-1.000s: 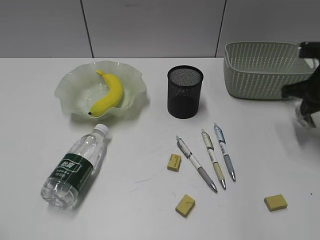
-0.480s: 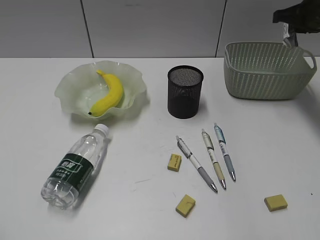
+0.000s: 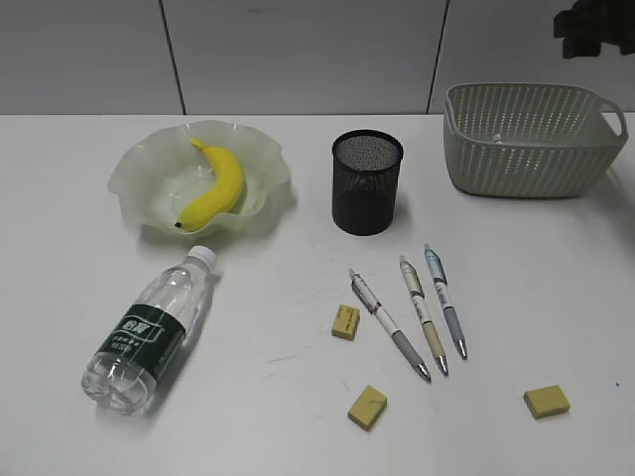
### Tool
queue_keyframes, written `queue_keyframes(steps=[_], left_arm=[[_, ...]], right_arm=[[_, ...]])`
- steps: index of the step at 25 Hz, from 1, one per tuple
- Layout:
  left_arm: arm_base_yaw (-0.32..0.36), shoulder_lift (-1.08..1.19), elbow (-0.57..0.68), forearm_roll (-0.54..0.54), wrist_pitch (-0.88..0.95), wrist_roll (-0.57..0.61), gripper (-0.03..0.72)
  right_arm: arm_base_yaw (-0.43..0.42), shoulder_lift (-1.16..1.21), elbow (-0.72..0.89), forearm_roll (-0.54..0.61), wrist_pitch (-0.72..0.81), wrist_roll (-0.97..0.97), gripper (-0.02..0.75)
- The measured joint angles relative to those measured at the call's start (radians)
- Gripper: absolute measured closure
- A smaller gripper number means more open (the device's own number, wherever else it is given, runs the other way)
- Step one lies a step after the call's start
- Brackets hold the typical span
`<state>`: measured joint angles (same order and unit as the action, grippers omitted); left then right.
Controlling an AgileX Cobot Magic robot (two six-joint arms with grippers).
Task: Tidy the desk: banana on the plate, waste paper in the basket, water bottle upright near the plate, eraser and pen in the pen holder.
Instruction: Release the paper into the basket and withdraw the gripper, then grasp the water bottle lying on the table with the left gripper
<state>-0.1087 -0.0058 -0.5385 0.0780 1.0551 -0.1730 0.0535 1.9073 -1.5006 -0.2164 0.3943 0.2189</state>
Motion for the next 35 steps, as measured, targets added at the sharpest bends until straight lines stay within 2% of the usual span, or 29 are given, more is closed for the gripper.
queue_keyframes(steps=[3, 7, 11, 14, 18, 23, 30, 32, 35], left_arm=[[0.000, 0.000, 0.000, 0.000, 0.000, 0.000, 0.307], [0.000, 0.000, 0.000, 0.000, 0.000, 0.000, 0.307], [0.000, 0.000, 0.000, 0.000, 0.000, 0.000, 0.313], [0.000, 0.000, 0.000, -0.001, 0.000, 0.000, 0.331], [0.000, 0.000, 0.000, -0.005, 0.000, 0.000, 0.356], [0.000, 0.000, 0.000, -0.008, 0.000, 0.000, 0.383], [0.000, 0.146, -0.009, -0.027, -0.016, 0.010, 0.396], [0.000, 0.249, -0.021, -0.078, -0.071, 0.092, 0.389], [0.000, 0.431, -0.027, -0.250, -0.203, 0.259, 0.351]], right_arm=[[0.000, -0.172, 0.134, -0.017, 0.000, -0.028, 0.222], [0.000, -0.489, 0.433, -0.020, 0.036, -0.033, 0.237], [0.000, -0.863, 0.680, 0.030, 0.257, -0.061, 0.240], [0.000, -1.144, 0.790, 0.070, 0.441, -0.105, 0.240], [0.000, -1.445, 0.846, 0.154, 0.605, -0.182, 0.241], [0.000, -1.728, 0.893, 0.234, 0.691, -0.231, 0.241], [0.000, -1.913, 0.984, 0.302, 0.660, -0.250, 0.242], [0.000, -1.913, 0.993, 0.309, 0.653, -0.252, 0.244], [0.000, -1.914, 0.994, 0.309, 0.650, -0.253, 0.254]])
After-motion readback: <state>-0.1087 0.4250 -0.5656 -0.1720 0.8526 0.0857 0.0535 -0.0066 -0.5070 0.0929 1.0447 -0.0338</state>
